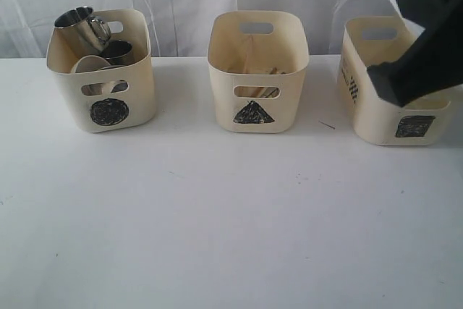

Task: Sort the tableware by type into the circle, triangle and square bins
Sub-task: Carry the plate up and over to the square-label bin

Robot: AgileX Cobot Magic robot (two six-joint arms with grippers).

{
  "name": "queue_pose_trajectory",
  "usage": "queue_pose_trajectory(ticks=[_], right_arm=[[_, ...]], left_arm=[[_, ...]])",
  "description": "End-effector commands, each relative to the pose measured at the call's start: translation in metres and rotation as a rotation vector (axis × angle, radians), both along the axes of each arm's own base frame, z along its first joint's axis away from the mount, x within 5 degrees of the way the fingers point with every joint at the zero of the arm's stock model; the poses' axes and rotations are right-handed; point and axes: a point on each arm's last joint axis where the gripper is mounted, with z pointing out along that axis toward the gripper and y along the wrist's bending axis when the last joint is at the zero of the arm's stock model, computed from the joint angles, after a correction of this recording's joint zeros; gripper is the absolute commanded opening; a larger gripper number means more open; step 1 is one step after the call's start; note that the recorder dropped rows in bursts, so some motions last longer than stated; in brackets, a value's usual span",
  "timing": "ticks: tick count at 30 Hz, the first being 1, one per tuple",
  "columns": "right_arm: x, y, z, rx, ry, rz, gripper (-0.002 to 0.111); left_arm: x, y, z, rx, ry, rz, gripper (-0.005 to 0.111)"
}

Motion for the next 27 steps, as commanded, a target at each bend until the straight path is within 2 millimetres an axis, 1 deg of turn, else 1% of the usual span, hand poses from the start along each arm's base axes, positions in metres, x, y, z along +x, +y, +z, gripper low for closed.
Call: queue_pose_trajectory(ticks=[1, 7, 10, 15, 20, 21, 22, 23, 24, 25, 26, 27], right_arm=[[0.006, -0.005, 0.015, -0.033, -0.12, 0.031, 0.0], [0.019, -0.011, 0.014, -0.066, -0.136, -0.011, 0.0], [0.029, -0.01, 0.012, -0.104, -0.151, 0.009, 0.0], [0.048, -0.01, 0.007, -0.107, -0.151, 0.007, 0.0], [0.075, -0.015, 0.0, -0.093, -0.159, 0.003, 0.0], [0.088, -0.02, -0.002, -0.092, -0.156, -0.019, 0.0], [0.092, -0.022, -0.003, -0.09, -0.155, -0.026, 0.0], [0.104, -0.027, -0.005, -0.076, -0.159, -0.036, 0.0], [0.108, -0.029, -0.006, -0.068, -0.16, -0.038, 0.0], [0.118, -0.034, -0.008, -0.045, -0.166, -0.037, 0.0], [0.122, -0.035, -0.01, -0.032, -0.165, -0.036, 0.0], [0.133, -0.039, -0.015, -0.018, -0.161, -0.037, 0.0]], left_arm=[[0.0, 0.0, 0.0, -0.013, -0.005, 0.003, 0.048], [0.0, 0.0, 0.0, -0.013, -0.005, 0.003, 0.048], [0.0, 0.0, 0.0, -0.013, -0.005, 0.003, 0.048], [0.0, 0.0, 0.0, -0.013, -0.005, 0.003, 0.048], [0.0, 0.0, 0.0, -0.013, -0.005, 0.003, 0.048], [0.0, 0.0, 0.0, -0.013, -0.005, 0.003, 0.048], [0.0, 0.0, 0.0, -0.011, -0.005, 0.003, 0.048], [0.0, 0.0, 0.0, -0.011, -0.005, 0.003, 0.048], [0.0, 0.0, 0.0, -0.011, -0.005, 0.003, 0.048], [0.0, 0.0, 0.0, -0.011, -0.005, 0.003, 0.048], [0.0, 0.0, 0.0, -0.011, -0.005, 0.003, 0.048], [0.0, 0.0, 0.0, -0.011, -0.005, 0.003, 0.048]])
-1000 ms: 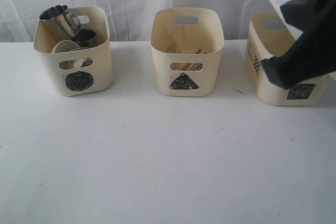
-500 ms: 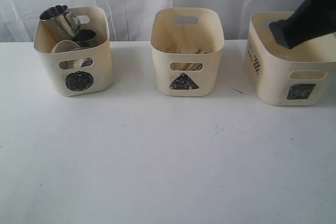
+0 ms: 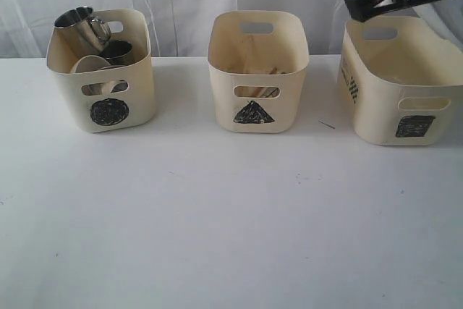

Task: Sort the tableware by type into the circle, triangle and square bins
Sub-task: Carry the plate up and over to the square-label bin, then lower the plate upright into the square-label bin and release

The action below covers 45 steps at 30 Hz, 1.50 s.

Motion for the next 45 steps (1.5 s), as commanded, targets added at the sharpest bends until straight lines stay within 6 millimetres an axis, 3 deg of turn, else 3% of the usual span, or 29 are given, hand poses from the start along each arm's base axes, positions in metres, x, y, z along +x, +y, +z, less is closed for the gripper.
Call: queue_pose_trajectory(ticks=[1, 5, 11, 18, 23, 45], right_arm=[[0.024, -0.009, -0.002, 0.01, -0.047, 0.036, 0.0], [0.05, -0.019, -0.021, 0.027, -0.027, 0.048, 0.0], [0.07, -0.037, -0.036, 0.044, -0.02, 0.038, 0.0], [0.086, -0.039, -0.043, 0.057, -0.025, 0.068, 0.0], [0.104, -0.042, -0.062, 0.06, 0.022, 0.061, 0.0], [0.129, -0.054, -0.11, 0.065, 0.144, 0.033, 0.0]], left_arm=[[0.0, 0.0, 0.0, -0.011, -0.005, 0.003, 0.048], [0.0, 0.0, 0.0, -0.011, -0.005, 0.003, 0.048], [0.0, 0.0, 0.0, -0.011, -0.005, 0.003, 0.048], [0.0, 0.0, 0.0, -0.011, -0.005, 0.003, 0.048], [0.0, 0.0, 0.0, -0.011, -0.005, 0.003, 0.048], [0.0, 0.0, 0.0, -0.011, -0.005, 0.003, 0.048]])
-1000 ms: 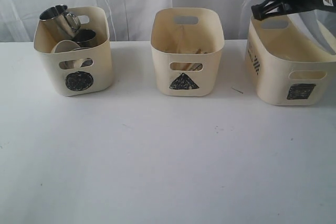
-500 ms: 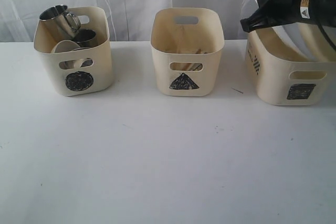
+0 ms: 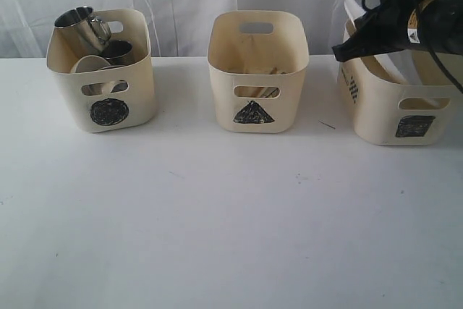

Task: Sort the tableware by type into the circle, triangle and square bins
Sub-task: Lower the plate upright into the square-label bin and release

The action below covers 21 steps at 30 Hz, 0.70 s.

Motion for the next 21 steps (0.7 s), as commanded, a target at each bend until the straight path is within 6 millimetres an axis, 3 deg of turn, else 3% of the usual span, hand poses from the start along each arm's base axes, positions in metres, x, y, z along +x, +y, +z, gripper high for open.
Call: queue_pose_trajectory(ticks=[1, 8, 15, 21], right_arm=[[0.003, -0.001, 0.004, -0.016, -0.034, 0.033, 0.0], [0.004, 0.0, 0.004, -0.006, -0.039, 0.038, 0.002], [0.003, 0.0, 0.007, -0.004, -0.047, 0.039, 0.03], [-0.002, 0.001, 0.02, -0.001, -0.087, 0.048, 0.032]], left_arm=[[0.0, 0.0, 0.0, -0.011, -0.005, 0.003, 0.048], [0.0, 0.0, 0.0, -0.011, -0.005, 0.003, 0.048], [0.0, 0.0, 0.0, -0.011, -0.005, 0.003, 0.048], [0.0, 0.0, 0.0, -0.011, -0.005, 0.003, 0.048]])
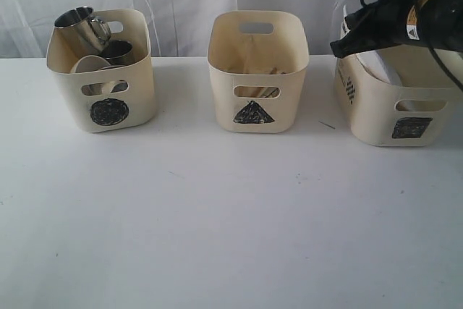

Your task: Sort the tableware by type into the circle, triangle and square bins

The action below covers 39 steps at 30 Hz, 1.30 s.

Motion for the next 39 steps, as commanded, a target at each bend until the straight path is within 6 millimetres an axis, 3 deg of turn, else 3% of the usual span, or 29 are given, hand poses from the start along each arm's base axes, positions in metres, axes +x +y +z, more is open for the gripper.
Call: queue_pose_trajectory(ticks=[1, 8, 16, 21, 28, 35, 39], right_arm=[[-0.005, 0.0, 0.017, -0.008, -0.058, 0.019, 0.032], [-0.036, 0.004, 0.057, 0.094, -0.17, 0.022, 0.032], [-0.133, 0.012, 0.073, 0.245, -0.314, 0.082, 0.031], [-0.2, 0.01, 0.065, 0.356, -0.37, 0.037, 0.031], [-0.267, -0.007, 0.036, 0.444, -0.348, -0.182, 0.031], [-0.291, -0.009, 0.022, 0.448, -0.389, -0.202, 0.031], [-0.292, -0.01, -0.001, 0.447, -0.331, -0.224, 0.031]], left_arm=[[0.0, 0.0, 0.0, -0.011, -0.005, 0.003, 0.048], [0.0, 0.0, 0.0, -0.011, -0.005, 0.003, 0.048], [0.0, 0.0, 0.0, -0.011, -0.005, 0.003, 0.048], [0.0, 0.0, 0.0, -0.011, -0.005, 0.003, 0.048], [0.0, 0.0, 0.0, -0.011, -0.005, 0.003, 0.048], [0.0, 0.0, 0.0, -0.011, -0.005, 0.003, 0.048], [0.0, 0.0, 0.0, -0.011, -0.005, 0.003, 0.048]])
